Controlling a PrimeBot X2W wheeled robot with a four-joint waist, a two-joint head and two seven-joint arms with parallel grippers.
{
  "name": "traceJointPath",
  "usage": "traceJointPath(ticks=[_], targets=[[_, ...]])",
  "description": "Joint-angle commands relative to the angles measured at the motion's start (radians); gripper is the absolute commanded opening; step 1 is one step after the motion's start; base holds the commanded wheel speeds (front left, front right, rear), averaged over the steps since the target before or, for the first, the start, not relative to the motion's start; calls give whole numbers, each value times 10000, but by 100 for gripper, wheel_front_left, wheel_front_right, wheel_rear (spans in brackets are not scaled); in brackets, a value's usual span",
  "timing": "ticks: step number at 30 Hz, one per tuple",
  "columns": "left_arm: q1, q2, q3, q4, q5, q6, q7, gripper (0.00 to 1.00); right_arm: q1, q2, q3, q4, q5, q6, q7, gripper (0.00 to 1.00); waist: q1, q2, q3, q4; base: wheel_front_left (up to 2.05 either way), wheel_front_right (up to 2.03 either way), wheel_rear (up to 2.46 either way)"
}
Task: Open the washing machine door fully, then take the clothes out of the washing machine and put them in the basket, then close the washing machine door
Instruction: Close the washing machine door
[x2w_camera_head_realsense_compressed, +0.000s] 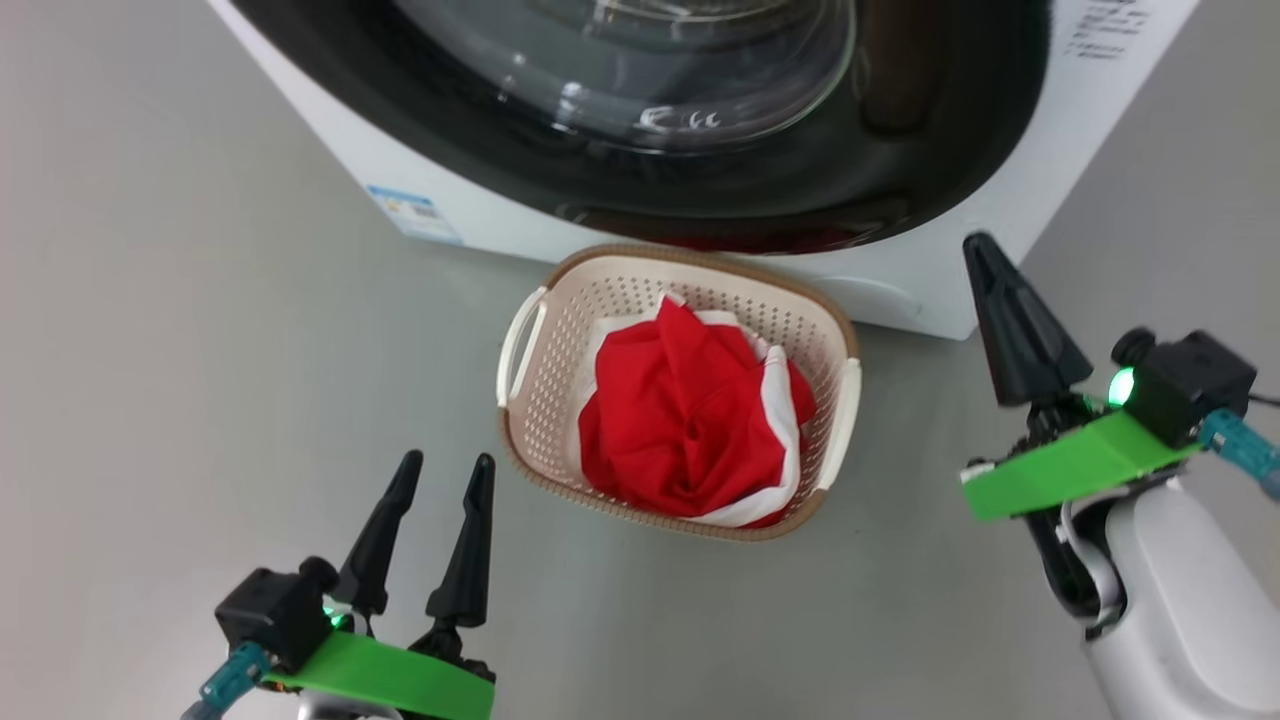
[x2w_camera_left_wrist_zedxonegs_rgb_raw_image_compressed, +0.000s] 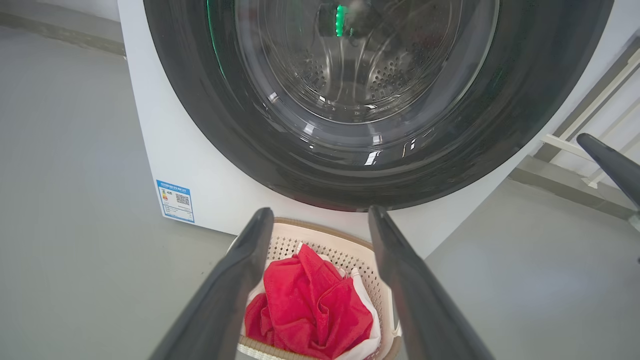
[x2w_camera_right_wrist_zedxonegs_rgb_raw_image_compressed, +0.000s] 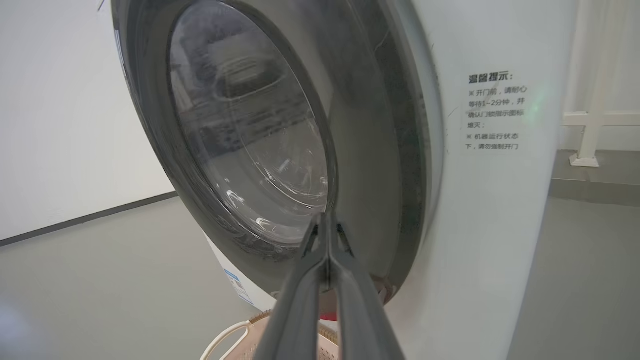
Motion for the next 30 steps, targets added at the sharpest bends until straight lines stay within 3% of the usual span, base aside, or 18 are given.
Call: traceJointPath(ticks=[1,30], targets=[[156,181,391,-149,129,-56,-92,100,238,100,186,-282,68,-11,-63,100,0,0,-386,-340,0,0,0],[1159,581,1196,-41,688,-56,-92,100,3739,272,-682,-899,20,-11,-63,100,0,0,-2170,-2177,0,0,0]])
